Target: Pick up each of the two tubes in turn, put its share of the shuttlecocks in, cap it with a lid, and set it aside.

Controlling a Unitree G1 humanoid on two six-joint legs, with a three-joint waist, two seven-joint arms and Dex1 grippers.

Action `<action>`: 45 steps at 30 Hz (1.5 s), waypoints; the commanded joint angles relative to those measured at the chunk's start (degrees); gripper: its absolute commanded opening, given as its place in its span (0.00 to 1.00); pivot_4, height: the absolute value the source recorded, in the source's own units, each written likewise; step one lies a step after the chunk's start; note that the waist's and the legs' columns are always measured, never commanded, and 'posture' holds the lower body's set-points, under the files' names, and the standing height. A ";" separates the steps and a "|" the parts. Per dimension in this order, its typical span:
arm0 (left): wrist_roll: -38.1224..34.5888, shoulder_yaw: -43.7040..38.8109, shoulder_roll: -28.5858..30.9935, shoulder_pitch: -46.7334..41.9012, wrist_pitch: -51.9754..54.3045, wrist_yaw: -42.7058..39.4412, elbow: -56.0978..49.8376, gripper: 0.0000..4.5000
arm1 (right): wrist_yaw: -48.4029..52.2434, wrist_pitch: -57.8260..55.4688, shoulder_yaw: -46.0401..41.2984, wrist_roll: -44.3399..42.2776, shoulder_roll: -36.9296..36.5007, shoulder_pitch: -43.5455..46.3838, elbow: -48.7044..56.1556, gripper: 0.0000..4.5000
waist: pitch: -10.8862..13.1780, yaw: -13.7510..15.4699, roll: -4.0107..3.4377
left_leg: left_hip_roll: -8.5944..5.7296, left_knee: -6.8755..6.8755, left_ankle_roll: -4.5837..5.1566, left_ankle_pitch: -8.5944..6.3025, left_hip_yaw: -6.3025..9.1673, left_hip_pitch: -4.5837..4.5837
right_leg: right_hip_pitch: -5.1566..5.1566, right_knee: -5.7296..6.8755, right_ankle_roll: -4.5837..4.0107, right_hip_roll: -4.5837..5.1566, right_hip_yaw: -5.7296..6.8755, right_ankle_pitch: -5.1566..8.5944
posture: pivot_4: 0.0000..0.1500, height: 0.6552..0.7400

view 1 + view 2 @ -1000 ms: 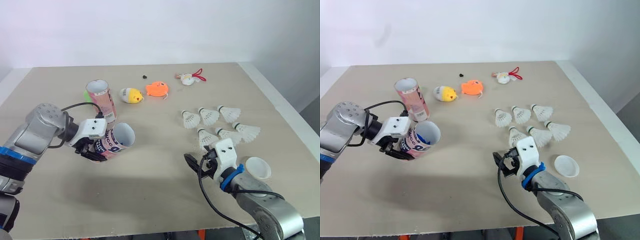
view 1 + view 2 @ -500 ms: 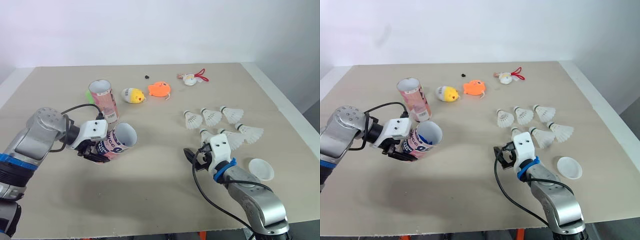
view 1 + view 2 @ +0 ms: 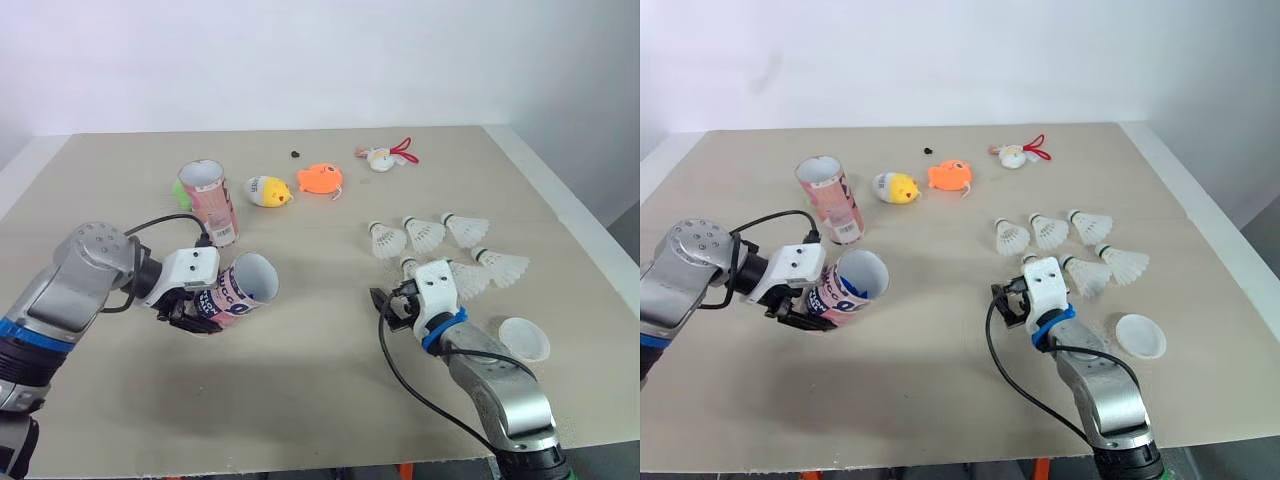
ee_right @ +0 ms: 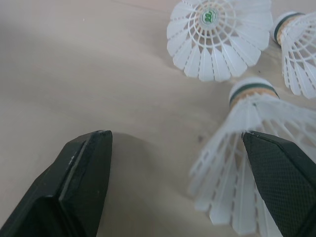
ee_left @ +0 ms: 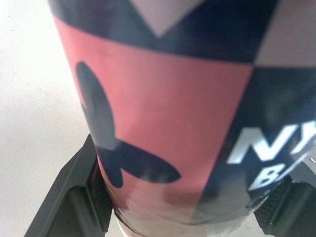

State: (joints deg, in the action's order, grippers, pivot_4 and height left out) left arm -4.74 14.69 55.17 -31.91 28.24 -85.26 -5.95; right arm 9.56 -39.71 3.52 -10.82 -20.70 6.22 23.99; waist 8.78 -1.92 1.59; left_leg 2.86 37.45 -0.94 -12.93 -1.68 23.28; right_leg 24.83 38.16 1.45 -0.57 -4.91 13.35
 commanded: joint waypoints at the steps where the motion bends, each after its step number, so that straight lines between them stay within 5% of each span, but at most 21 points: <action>1: -0.68 2.89 -0.84 1.91 1.09 -0.67 -1.24 0.72 | -0.02 1.78 -0.28 1.39 0.56 1.61 0.18 1.00 | 0.00 0.00 0.00 | -0.01 0.00 0.00 0.00 0.00 0.00 | 0.00 0.00 0.00 0.00 -0.01 0.00 | 1.00 1.00; 6: -0.81 2.70 -0.81 2.29 1.65 -0.42 -1.91 0.71 | 0.51 2.19 -0.17 2.24 1.07 1.57 0.18 0.65 | 0.00 0.00 0.00 | -0.02 0.00 0.00 0.00 0.01 0.00 | -0.01 0.00 0.03 0.01 -0.02 0.02 | 1.00 1.00; 12: -1.14 2.44 -0.66 2.81 2.40 -0.30 -2.83 0.71 | 1.92 2.72 -0.27 2.23 1.35 1.24 1.17 0.03 | 0.00 0.00 0.00 | -0.04 0.00 0.00 0.00 0.01 0.00 | -0.03 0.00 0.04 0.01 -0.03 0.02 | 1.00 1.00; 25: -1.43 2.13 -0.26 2.51 2.86 -0.42 -2.79 0.71 | 12.81 0.20 -1.93 -5.63 -2.44 -0.28 10.55 0.03 | 0.00 0.01 -0.01 | -0.05 0.00 0.01 0.00 0.04 0.00 | -0.05 0.00 0.08 0.02 -0.02 0.03 | 1.00 1.00; 33: -1.36 2.67 -0.36 1.39 2.93 -0.92 -2.01 0.71 | 26.30 -11.27 -9.46 -32.46 -10.38 14.14 17.59 0.03 | 0.04 -0.22 -0.05 | -0.08 0.07 0.01 0.00 0.09 -0.17 | -0.29 0.00 0.10 -0.01 -0.08 0.02 | 1.00 1.00; 38: -1.26 3.28 -0.75 0.34 2.96 -1.20 -1.49 0.71 | 30.05 -12.71 -2.12 -32.45 -13.32 23.78 14.70 0.03 | 0.04 -0.09 -0.05 | -0.10 0.04 0.06 -0.03 0.19 -0.21 | -0.41 -0.02 0.02 0.00 0.02 0.15 | 1.00 1.00; 45: -1.10 3.70 -1.02 -0.66 2.82 -1.65 -1.03 0.71 | 38.80 -5.54 11.58 -21.04 -17.28 32.68 5.14 0.03 | 0.04 0.11 -0.05 | -0.17 0.07 0.20 -0.11 0.15 -0.17 | -0.40 -0.04 0.07 0.04 -0.03 0.24 | 1.00 1.00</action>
State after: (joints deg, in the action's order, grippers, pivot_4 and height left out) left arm -5.20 15.95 54.88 -33.36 31.12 -85.98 -6.86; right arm 46.58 -47.55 14.72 -33.63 -37.53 37.41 29.44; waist 8.82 -1.82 1.54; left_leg 2.69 37.52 -0.74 -13.06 -1.53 23.13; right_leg 24.44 38.12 1.54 -0.54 -4.95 13.60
